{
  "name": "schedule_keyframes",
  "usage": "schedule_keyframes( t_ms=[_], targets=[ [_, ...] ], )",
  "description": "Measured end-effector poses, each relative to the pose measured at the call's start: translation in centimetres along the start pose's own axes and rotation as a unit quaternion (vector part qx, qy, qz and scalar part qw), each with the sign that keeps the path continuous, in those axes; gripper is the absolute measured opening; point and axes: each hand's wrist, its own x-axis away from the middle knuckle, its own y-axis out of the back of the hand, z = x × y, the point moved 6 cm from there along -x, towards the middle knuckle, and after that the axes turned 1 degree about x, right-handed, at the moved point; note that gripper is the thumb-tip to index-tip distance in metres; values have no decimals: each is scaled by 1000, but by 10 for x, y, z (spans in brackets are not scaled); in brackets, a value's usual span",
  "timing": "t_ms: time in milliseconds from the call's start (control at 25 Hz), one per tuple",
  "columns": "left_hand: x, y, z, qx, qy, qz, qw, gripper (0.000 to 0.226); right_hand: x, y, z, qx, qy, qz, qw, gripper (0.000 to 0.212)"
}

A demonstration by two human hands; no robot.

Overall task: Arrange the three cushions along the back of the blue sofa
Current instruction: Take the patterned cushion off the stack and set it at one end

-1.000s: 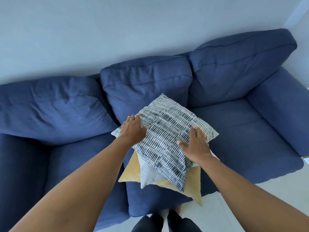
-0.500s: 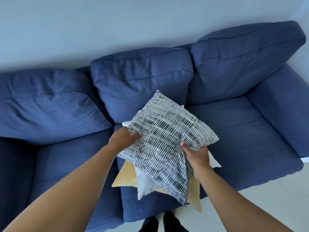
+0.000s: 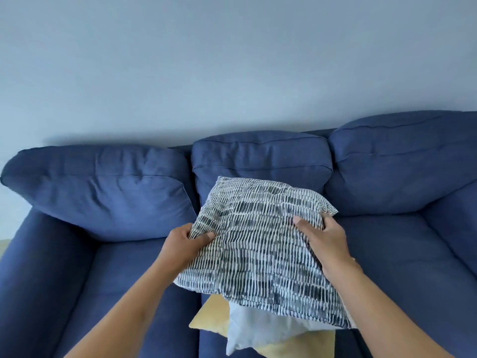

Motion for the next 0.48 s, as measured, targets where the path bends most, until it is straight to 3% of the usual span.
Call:
schedule_keyframes(
  t_ms=[160, 280, 320, 400, 440, 480],
  targets=[
    [29, 62, 22, 80, 31, -65, 994, 19, 17, -64, 30, -29, -15, 138, 990, 81],
    [51, 120, 50, 161, 75, -109, 978, 21, 33, -121, 37, -54, -20, 234, 970, 57],
    [57, 137, 58, 179, 82, -119, 973, 20, 41, -138, 36, -45, -33, 263, 963, 63],
    [69, 165, 71, 210, 93, -134, 964, 21, 47, -166, 29, -28, -46, 300, 952, 99],
    [74, 180, 80, 228, 102, -139, 958, 23, 50, -184, 28, -28, -53, 314, 947, 99],
    [77, 195, 91, 245, 113, -138, 953, 26, 56, -200, 31, -36, -57, 327, 942, 84]
  ],
)
